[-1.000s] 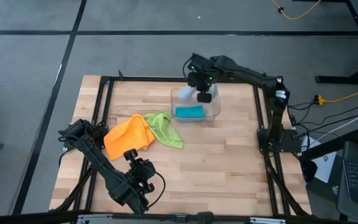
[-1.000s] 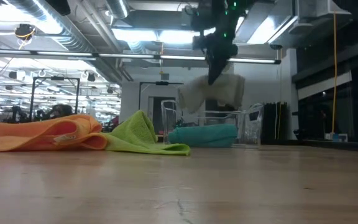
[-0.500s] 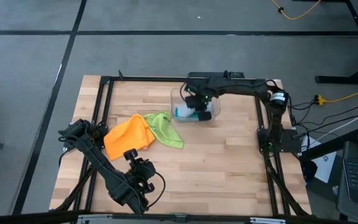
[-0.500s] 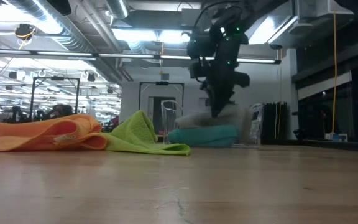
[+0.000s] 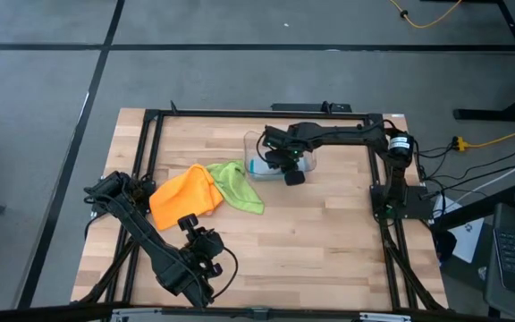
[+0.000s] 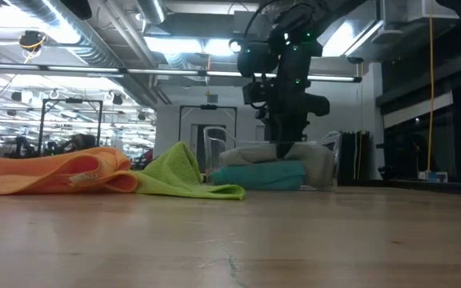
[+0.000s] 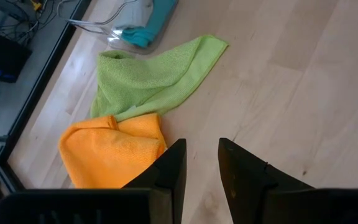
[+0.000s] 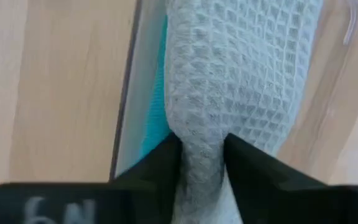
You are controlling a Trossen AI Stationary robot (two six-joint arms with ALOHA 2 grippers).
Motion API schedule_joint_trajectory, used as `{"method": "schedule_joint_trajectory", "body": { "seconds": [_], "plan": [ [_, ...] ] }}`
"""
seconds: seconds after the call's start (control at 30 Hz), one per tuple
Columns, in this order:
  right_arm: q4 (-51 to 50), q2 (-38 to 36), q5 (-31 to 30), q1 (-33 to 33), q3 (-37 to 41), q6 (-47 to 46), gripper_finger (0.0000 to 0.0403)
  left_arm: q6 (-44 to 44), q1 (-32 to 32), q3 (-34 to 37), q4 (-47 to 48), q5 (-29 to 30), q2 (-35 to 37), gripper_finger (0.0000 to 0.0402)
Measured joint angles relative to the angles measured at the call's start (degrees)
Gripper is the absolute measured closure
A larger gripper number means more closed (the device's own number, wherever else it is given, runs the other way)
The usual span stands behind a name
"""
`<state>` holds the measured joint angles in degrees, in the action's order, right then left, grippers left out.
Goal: Fold microfiber towels
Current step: Put the gray towel into the transparent bin, then fold the yellow towel
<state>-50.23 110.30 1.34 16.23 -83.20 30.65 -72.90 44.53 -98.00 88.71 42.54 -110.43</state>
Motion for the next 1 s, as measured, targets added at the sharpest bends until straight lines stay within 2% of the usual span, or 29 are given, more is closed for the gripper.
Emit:
{"method": "schedule_joint_trajectory", "body": {
  "seconds": [0.13, 0.23, 0.37, 0.5, 0.73, 0.83, 0.93, 1.0],
  "plan": [
    [-2.76, -0.04, -0.06, -0.24, 0.0, -1.96, 0.0212, 0.0, 0.0, 0.0, 0.0, 0.02, 0.0, 0.0315],
    [-5.66, -0.73, -0.36, -0.76, -0.92, -1.94, 0.0193, 0.0, 0.0, 0.0, 0.0, 0.02, 0.0, 0.0315],
    [-11.36, -1.25, -0.35, -1.59, -7.34, -3.78, 0.0191, 0.0, -0.04, 0.0, 0.0, 0.02, 0.0, 0.0315],
    [-19.45, -1.35, -0.27, -2.5, -17.59, -9.74, 0.0197, 0.0, -0.15, 0.01, 0.0, 0.04, 0.0, 0.0315],
    [-32.76, -1.45, -0.2, -4.19, -32.32, -31.64, 0.0201, 0.0, -0.15, 0.02, -0.01, 0.07, 0.0, 0.0315],
    [-39.34, -1.46, -0.21, -5.42, -34.4, -38.8, 0.0201, -0.07, -0.15, 0.02, -0.03, 0.07, 0.0, 0.0315],
    [-39.28, -2.85, 1.0, -8.03, -31.94, -39.52, 0.0201, -0.09, -0.15, 0.02, -0.71, 0.09, 0.0, 0.0315],
    [-39.46, -4.12, 4.4, -10.56, -29.79, -39.33, 0.0201, -0.11, -0.15, 0.02, -1.43, 0.16, 0.0, 0.0315]
  ]
}}
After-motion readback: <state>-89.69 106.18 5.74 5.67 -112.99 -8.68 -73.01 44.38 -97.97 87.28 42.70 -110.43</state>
